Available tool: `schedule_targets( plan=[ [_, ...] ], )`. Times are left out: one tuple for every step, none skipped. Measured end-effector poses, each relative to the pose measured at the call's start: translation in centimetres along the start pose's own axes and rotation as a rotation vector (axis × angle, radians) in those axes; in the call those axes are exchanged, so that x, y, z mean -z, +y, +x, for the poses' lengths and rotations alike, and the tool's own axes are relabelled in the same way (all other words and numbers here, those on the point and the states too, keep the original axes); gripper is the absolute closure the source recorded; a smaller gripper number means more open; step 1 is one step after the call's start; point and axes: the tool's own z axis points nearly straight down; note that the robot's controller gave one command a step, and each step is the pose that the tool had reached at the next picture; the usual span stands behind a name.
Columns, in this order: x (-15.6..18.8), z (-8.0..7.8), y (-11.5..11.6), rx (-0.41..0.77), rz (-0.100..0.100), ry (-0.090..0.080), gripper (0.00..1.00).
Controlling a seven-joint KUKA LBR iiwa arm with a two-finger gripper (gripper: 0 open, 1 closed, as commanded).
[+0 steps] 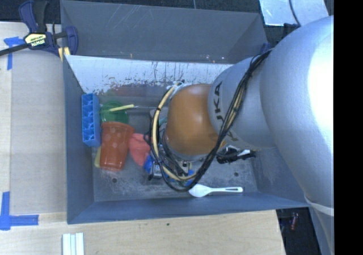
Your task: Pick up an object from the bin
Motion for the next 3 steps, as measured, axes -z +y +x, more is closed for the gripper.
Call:
schedule_targets(
  plan=[
    [2.2, 0.2, -0.1, 0.000, 0.003, 0.008, 1.00],
    [4.9, 0.0, 0.0, 0.000, 0.001, 0.002, 1.00],
    [6.5, -0.1, 0.0, 0.000, 0.001, 0.002, 1.00]
  ],
)
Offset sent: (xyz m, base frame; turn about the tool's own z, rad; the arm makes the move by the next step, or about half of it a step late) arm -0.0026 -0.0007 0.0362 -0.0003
